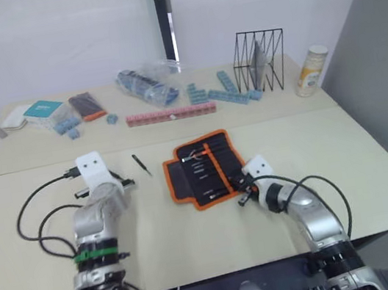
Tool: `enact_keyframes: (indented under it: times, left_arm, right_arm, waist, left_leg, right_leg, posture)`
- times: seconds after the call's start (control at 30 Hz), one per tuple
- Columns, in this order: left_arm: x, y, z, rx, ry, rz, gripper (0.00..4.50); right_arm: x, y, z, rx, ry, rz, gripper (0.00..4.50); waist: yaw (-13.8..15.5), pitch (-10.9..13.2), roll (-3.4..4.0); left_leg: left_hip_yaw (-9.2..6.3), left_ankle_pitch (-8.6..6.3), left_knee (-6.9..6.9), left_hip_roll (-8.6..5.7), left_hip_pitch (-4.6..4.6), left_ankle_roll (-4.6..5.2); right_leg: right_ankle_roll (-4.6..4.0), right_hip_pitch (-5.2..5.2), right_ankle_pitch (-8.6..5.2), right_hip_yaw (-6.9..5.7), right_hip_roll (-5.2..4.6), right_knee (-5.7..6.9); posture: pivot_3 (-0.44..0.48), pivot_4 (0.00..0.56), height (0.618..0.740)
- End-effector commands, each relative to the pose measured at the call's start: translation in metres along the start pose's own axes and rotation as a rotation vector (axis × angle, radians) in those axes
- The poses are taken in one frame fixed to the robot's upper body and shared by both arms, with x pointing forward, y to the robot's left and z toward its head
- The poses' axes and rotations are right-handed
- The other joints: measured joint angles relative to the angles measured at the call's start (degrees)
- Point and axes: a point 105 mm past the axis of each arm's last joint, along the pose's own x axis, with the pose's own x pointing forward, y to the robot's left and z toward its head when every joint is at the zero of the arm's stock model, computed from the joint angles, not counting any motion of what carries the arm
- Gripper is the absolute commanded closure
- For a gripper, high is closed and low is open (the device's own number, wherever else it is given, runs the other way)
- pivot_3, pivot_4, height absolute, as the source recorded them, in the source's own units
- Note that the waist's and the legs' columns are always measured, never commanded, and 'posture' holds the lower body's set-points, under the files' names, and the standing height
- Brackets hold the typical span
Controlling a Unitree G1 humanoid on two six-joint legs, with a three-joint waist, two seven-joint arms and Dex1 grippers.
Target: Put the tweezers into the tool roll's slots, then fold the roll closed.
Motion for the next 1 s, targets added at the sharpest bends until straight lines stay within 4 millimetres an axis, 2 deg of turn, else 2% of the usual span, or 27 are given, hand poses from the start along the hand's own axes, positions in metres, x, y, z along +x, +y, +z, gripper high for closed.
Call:
enact_keyframes:
  times: [0.03, 0.13, 0.17, 0.23, 0.37, 0.47, 0.6, 0.8, 0.97, 1.0]
  left_arm:
    - [-0.004, 0.018, 0.004, 0.038, -0.038, -0.029, 4.47]
    - [-0.008, 0.023, 0.012, -0.014, -0.056, -0.032, 4.47]
    - [-0.009, 0.021, 0.015, -0.073, -0.059, -0.034, 4.22]
    - [-0.014, 0.012, 0.024, -0.172, -0.075, -0.065, 3.68]
    - [-0.017, -0.001, 0.03, -0.166, -0.024, 0.025, 2.31]
    - [-0.02, -0.02, 0.036, -0.188, -0.024, 0.009, 1.31]
    - [-0.023, -0.045, 0.028, -0.192, 0.023, -0.01, 0.02]
    - [-0.023, -0.07, 0.013, -0.2, 0.083, -0.047, 0.02]
    - [-0.016, -0.07, 0.006, -0.15, 0.113, 0.009, 0.02]
    - [-0.015, -0.07, 0.004, -0.138, 0.126, 0.019, 0.27]
  right_arm:
    - [0.0, 0.001, -0.015, 0.012, 0.054, 0.001, 4.5]
    - [0.001, 0.002, -0.016, 0.014, 0.056, 0.009, 4.5]
    - [0.002, 0.003, -0.016, 0.014, 0.056, 0.013, 4.5]
    - [0.003, 0.004, -0.016, 0.014, 0.057, 0.018, 4.5]
    - [0.003, 0.005, -0.016, 0.014, 0.057, 0.023, 4.5]
    - [0.004, 0.006, -0.016, 0.015, 0.057, 0.027, 4.5]
    - [0.005, 0.009, -0.017, 0.018, 0.06, 0.035, 4.5]
    - [0.006, 0.011, -0.017, 0.018, 0.061, 0.042, 4.5]
    - [0.006, 0.012, -0.016, 0.019, 0.06, 0.043, 4.5]
    - [0.005, 0.012, -0.016, 0.019, 0.06, 0.043, 4.5]
  waist:
    - [-0.1, 0.0, 0.0]
    - [0.2, 0.0, -0.03]
    - [0.3, 0.0, -0.06]
    - [0.7, 0.1, -0.12]
    - [1.0, 0.1, -0.25]
    - [1.0, 0.1, -0.25]
    - [0.8, 0.1, -0.25]
    - [0.9, 0.1, -0.25]
    - [0.9, 0.1, -0.25]
    - [0.9, 0.1, -0.24]
  left_leg:
    - [0.0, 0.0, 0.0, 0.0, 0.0, 0.0]
    - [-0.02, 0.0, 0.05, 0.0, -0.05, 0.0]
    - [-0.02, 0.0, 0.08, 0.0, -0.07, 0.0]
    - [-0.02, 0.0, 0.12, 0.0, -0.11, 0.0]
    - [-0.06, 0.0, 0.21, -0.01, -0.23, 0.0]
    - [-0.07, 0.0, 0.22, -0.02, -0.29, 0.0]
    - [-0.07, -0.01, 0.09, -0.02, -0.28, -0.01]
    - [-0.09, -0.01, 0.11, -0.03, -0.3, -0.01]
    - [-0.09, -0.01, 0.11, -0.03, -0.28, -0.01]
    - [-0.09, -0.01, 0.13, -0.04, -0.27, -0.01]
  right_leg:
    - [-0.01, 0.0, 0.0, 0.0, 0.0, -0.01]
    - [-0.02, 0.0, -0.01, 0.0, 0.0, -0.04]
    - [-0.03, 0.0, -0.02, -0.01, 0.0, -0.04]
    - [-0.09, 0.0, -0.05, -0.01, 0.0, -0.08]
    - [-0.08, -0.05, -0.04, -0.03, 0.0, -0.1]
    - [0.04, -0.04, 0.02, -0.03, -0.01, -0.17]
    - [0.06, -0.06, 0.03, -0.03, 0.0, -0.18]
    - [0.05, -0.08, 0.02, -0.05, 0.0, -0.19]
    - [0.05, -0.07, 0.02, -0.05, 0.0, -0.19]
    - [0.05, -0.07, 0.02, -0.05, 0.0, -0.19]
  posture:
    - [0.0, 0.15, 0.737]
    - [0.0, 0.15, 0.737]
    - [0.0, 0.15, 0.737]
    - [0.0, 0.15, 0.737]
    - [0.0, 0.15, 0.737]
    - [0.0, 0.15, 0.737]
    - [0.0, 0.15, 0.737]
    - [0.0, 0.15, 0.737]
    - [0.0, 0.15, 0.737]
    - [0.0, 0.15, 0.737]
